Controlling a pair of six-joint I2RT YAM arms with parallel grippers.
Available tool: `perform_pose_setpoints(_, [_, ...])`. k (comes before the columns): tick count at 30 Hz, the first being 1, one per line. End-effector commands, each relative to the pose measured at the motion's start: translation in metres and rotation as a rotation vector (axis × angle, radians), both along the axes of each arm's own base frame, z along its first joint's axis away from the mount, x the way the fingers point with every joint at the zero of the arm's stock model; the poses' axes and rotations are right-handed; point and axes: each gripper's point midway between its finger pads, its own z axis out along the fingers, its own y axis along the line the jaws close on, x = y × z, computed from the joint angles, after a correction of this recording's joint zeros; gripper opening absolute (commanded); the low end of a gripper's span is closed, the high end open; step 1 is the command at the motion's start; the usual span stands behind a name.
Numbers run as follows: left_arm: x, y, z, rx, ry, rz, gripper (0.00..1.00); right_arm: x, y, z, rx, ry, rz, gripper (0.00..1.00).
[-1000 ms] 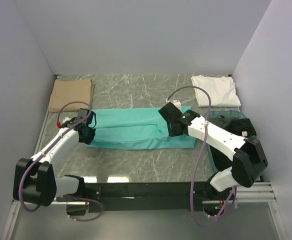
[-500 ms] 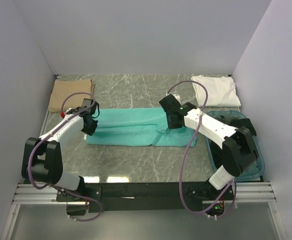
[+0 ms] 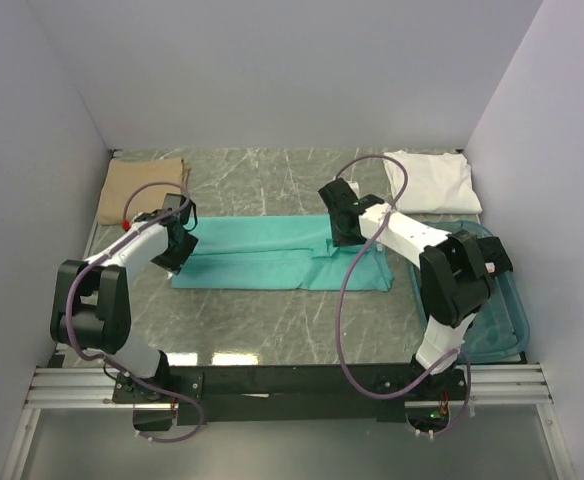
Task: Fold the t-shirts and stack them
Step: Fold the tshirt
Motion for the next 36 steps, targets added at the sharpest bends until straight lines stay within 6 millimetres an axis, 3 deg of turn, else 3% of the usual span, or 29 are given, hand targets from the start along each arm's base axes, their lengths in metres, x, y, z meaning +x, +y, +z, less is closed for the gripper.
perform_pose_setpoints(1, [0.024,0.003,0.027,0.016,-0.091,-0.012,0.72,0.032,-0.001,0.024,0.004,-0.109,-0.05,0.53])
perform_pose_setpoints(2, [0.025,0.003,0.032,0.015,-0.099,-0.018,0.91,0.034,-0.002,0.033,0.015,-0.134,-0.06,0.59])
perform_pose_setpoints(3, [0.027,0.002,0.037,0.014,-0.115,-0.02,0.99,0.033,-0.002,0.038,0.021,-0.15,-0.064,0.66])
perform_pose_setpoints(5, [0.029,0.001,0.052,0.002,-0.16,-0.025,1.0,0.028,-0.004,0.045,0.043,-0.166,-0.072,0.78])
perform_pose_setpoints(6, [0.028,0.0,0.057,-0.004,-0.177,-0.035,1.0,0.025,-0.004,0.059,0.074,-0.201,-0.075,0.79])
perform_pose_setpoints(8, [0.022,-0.003,0.067,-0.025,-0.221,-0.045,0.99,0.01,-0.005,0.054,0.109,-0.189,-0.074,0.81])
perform_pose_setpoints(9, [0.024,-0.008,0.072,-0.048,-0.252,-0.071,0.99,0.005,-0.004,0.064,0.151,-0.22,-0.07,0.82])
perform_pose_setpoints(10, [0.018,-0.01,0.075,-0.06,-0.273,-0.084,0.99,-0.008,-0.006,0.052,0.162,-0.192,-0.065,0.83])
perform_pose_setpoints(11, [0.017,-0.013,0.077,-0.074,-0.289,-0.099,0.99,-0.017,0.0,0.057,0.221,-0.192,-0.039,0.83])
perform_pose_setpoints(13, [0.016,-0.022,0.084,-0.105,-0.334,-0.164,0.99,-0.034,-0.001,0.043,0.257,-0.17,-0.03,0.84])
perform_pose_setpoints(18, [0.026,-0.04,0.092,-0.119,-0.375,-0.304,1.0,-0.054,0.005,0.035,0.327,-0.154,-0.005,0.84])
perform_pose_setpoints(21, [0.045,-0.047,0.102,-0.099,-0.429,-0.381,0.99,-0.063,-0.003,0.015,0.293,-0.124,-0.048,0.85])
perform_pose_setpoints(30, [0.09,-0.052,0.063,-0.049,-0.344,-0.445,1.0,-0.076,-0.017,-0.025,0.245,-0.031,-0.186,0.85])
perform_pose_setpoints(36, [0.087,-0.048,0.02,-0.029,-0.212,-0.456,1.0,-0.059,-0.032,-0.042,0.211,0.025,-0.255,0.85])
